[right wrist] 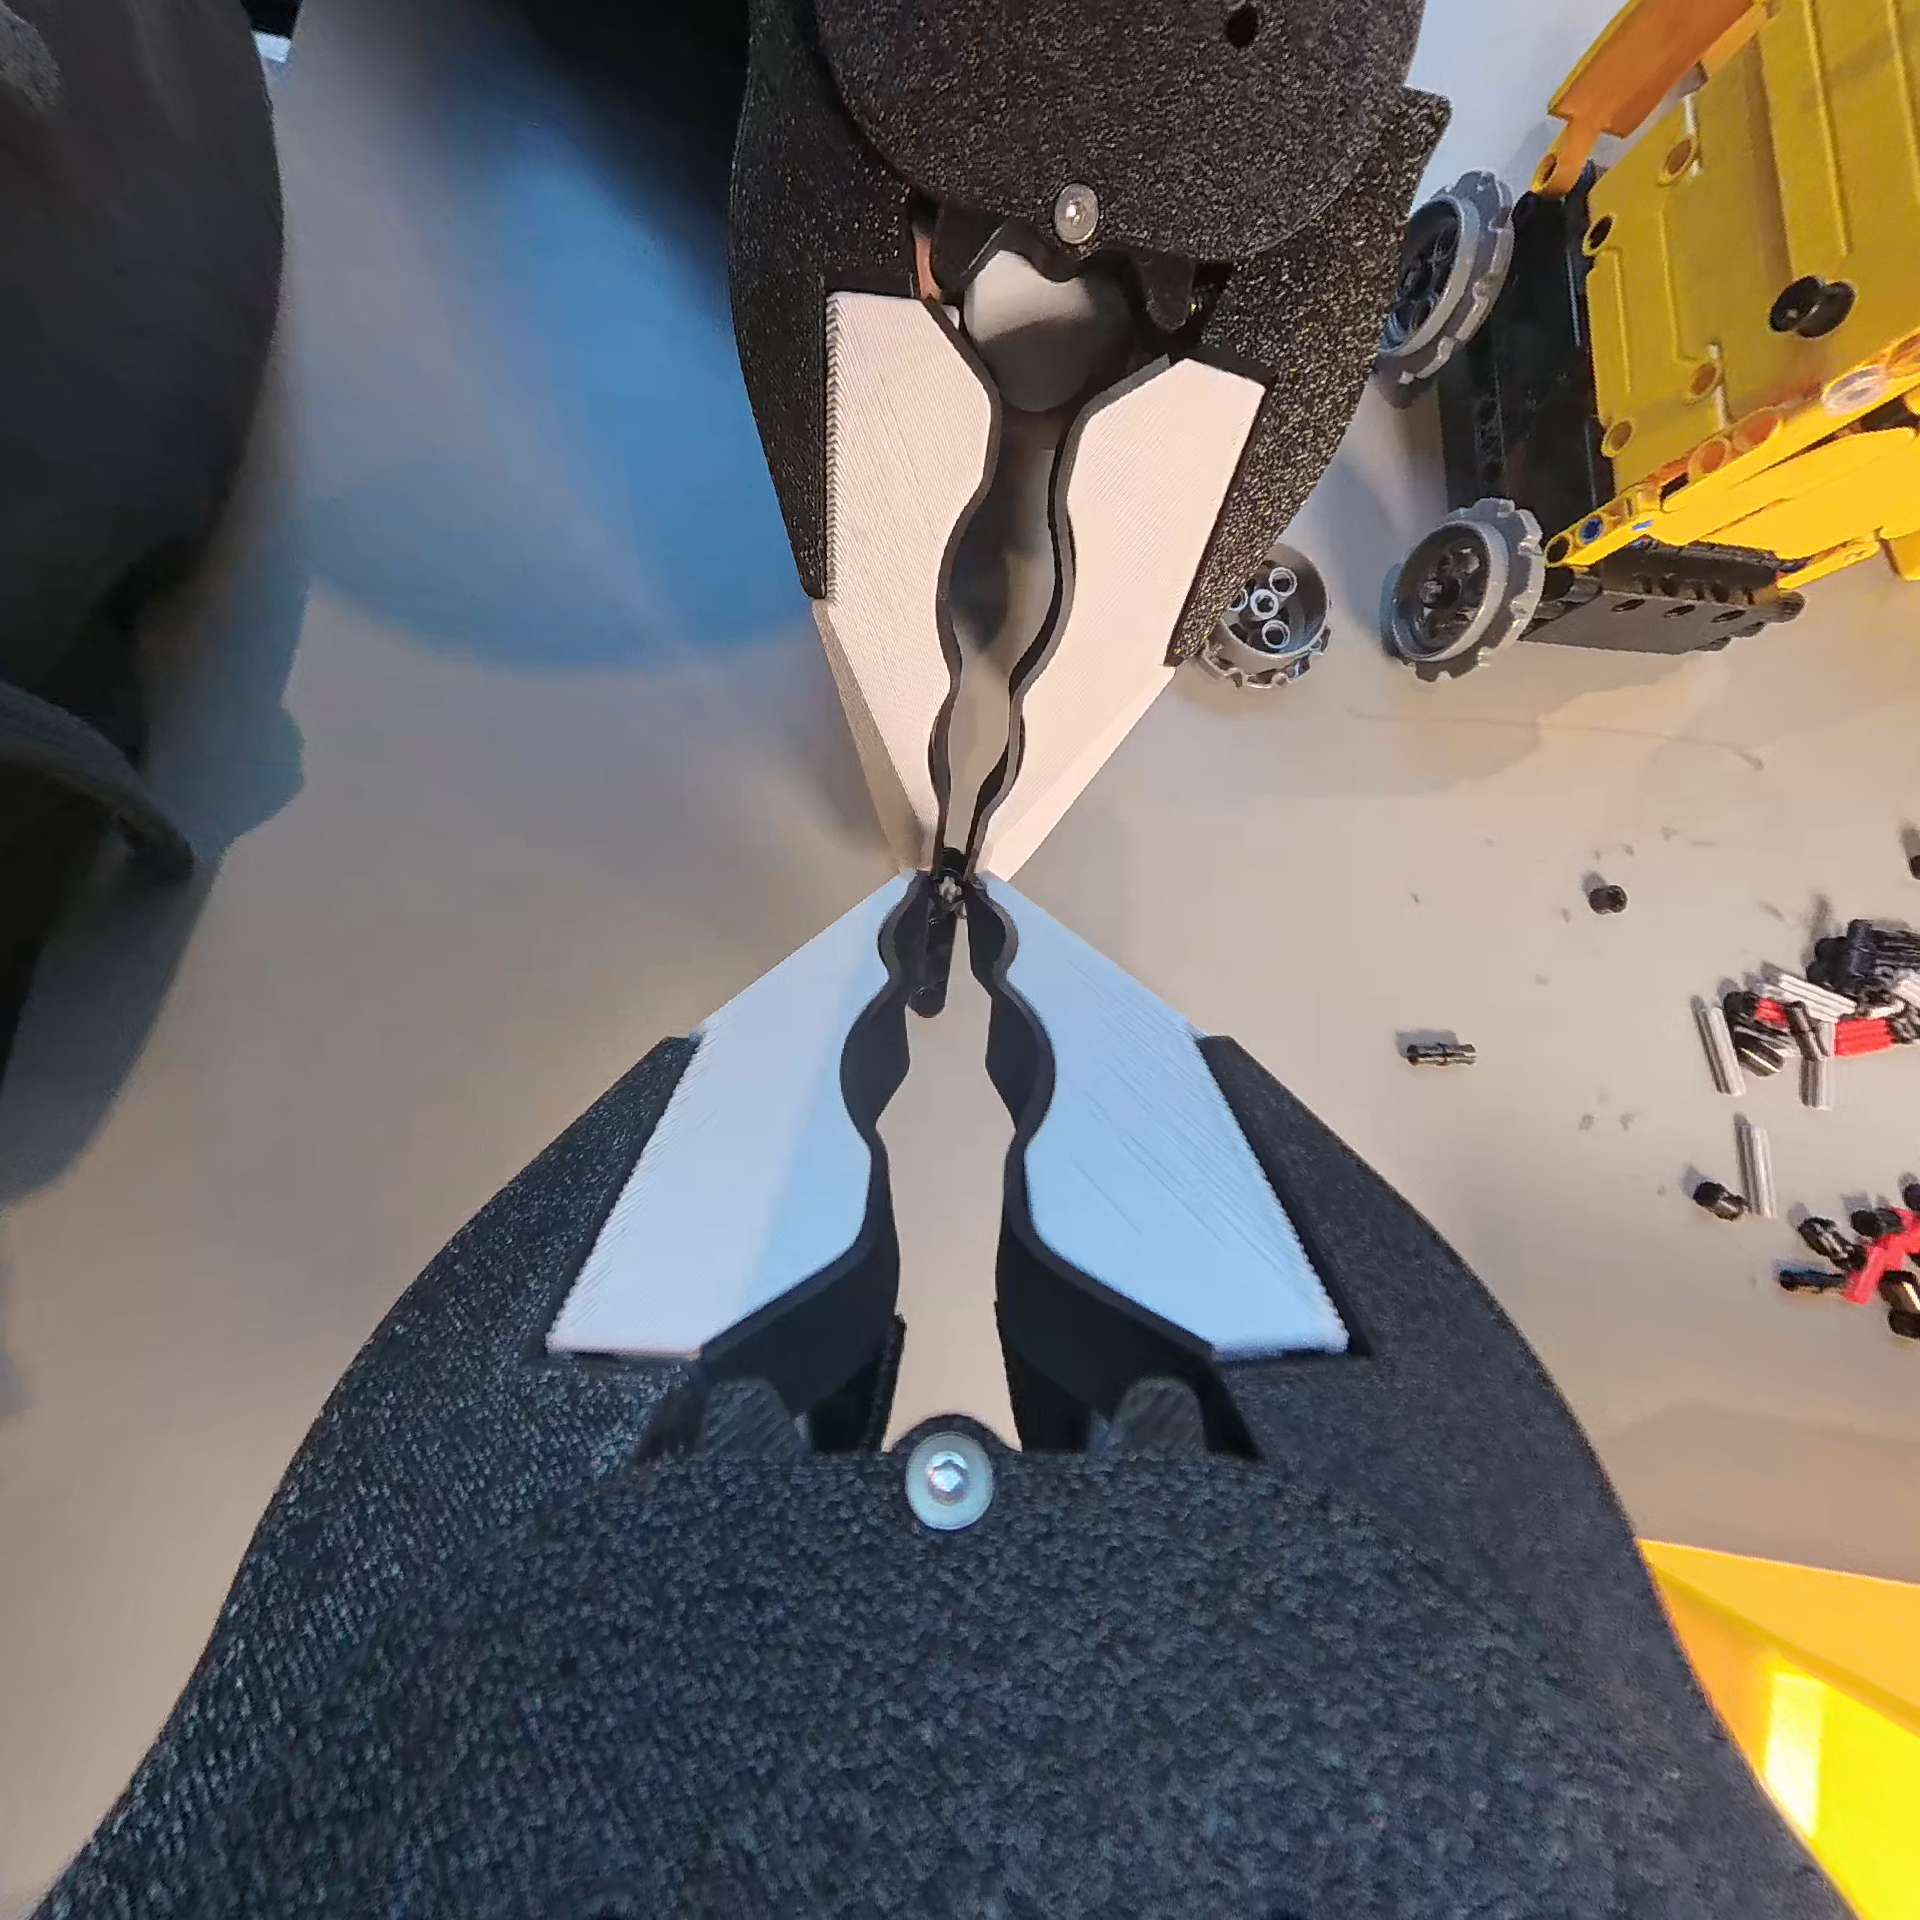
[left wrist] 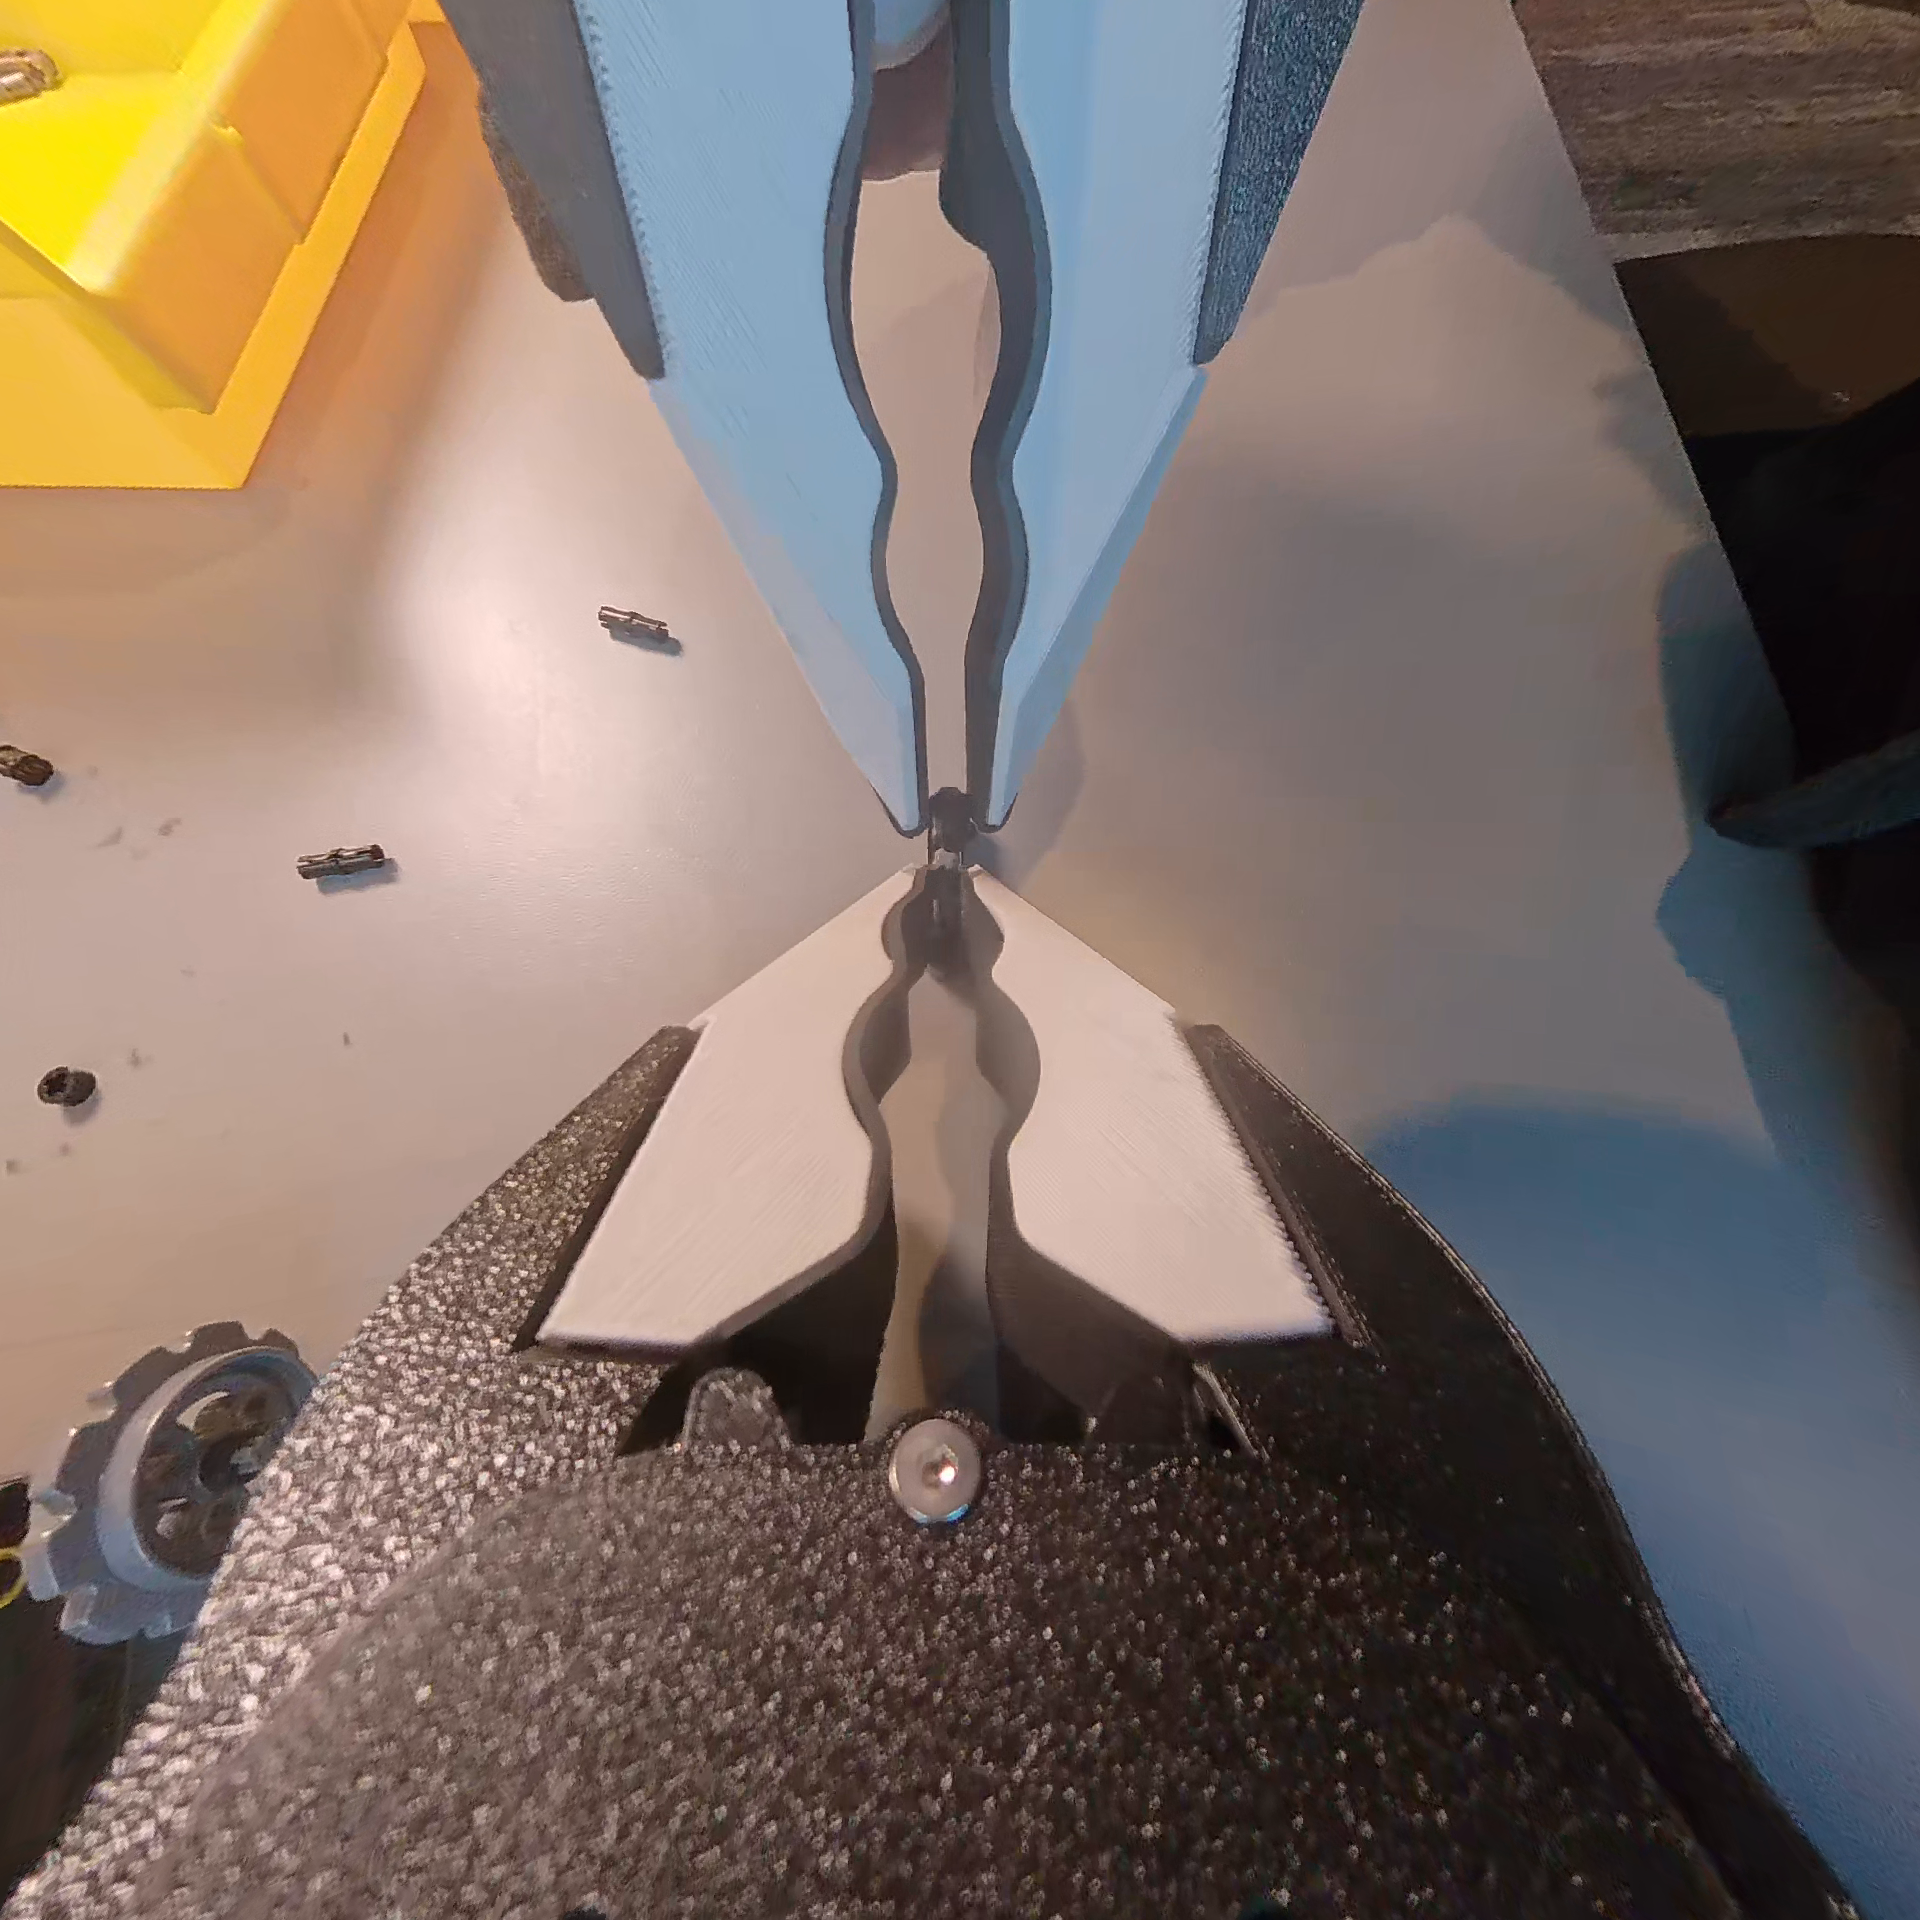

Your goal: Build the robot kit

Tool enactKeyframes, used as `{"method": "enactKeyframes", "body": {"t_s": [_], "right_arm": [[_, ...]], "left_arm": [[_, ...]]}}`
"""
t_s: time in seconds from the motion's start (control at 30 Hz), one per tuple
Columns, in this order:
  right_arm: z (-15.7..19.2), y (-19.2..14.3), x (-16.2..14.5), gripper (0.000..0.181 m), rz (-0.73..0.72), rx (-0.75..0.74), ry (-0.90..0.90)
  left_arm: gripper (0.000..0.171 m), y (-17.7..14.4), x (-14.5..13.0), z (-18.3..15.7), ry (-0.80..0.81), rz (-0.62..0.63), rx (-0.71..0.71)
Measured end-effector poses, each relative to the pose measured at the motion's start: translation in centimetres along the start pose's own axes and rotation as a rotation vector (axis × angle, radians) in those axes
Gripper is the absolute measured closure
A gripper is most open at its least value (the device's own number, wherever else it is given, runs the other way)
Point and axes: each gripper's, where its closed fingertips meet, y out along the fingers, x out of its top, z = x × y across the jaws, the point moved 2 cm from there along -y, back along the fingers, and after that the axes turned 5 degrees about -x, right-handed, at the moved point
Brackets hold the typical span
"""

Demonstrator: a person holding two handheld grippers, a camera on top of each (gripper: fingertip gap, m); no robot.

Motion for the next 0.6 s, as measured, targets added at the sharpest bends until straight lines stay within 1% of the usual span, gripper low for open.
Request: {"method": "enactKeyframes", "body": {"t_s": [0.2,0.3,0.47,0.6], "right_arm": [[-0.05,0.15,0.18,0.174,0.016,0.010,-0.025],[-0.10,0.27,0.21,0.174,0.027,0.013,-0.037],[-0.18,0.29,0.39,0.174,0.040,0.016,-0.055],[-0.21,0.35,0.43,0.174,0.048,0.023,-0.067]], "left_arm": [[0.170,-0.02,-0.15,0.05,-0.004,0.006,-0.004],[0.164,0.03,-0.52,0.08,0.002,0.028,0.002],[0.164,-0.02,-0.41,0.05,0.000,0.020,0.000],[0.168,0.02,-0.35,0.00,0.003,0.019,-0.003]]}}
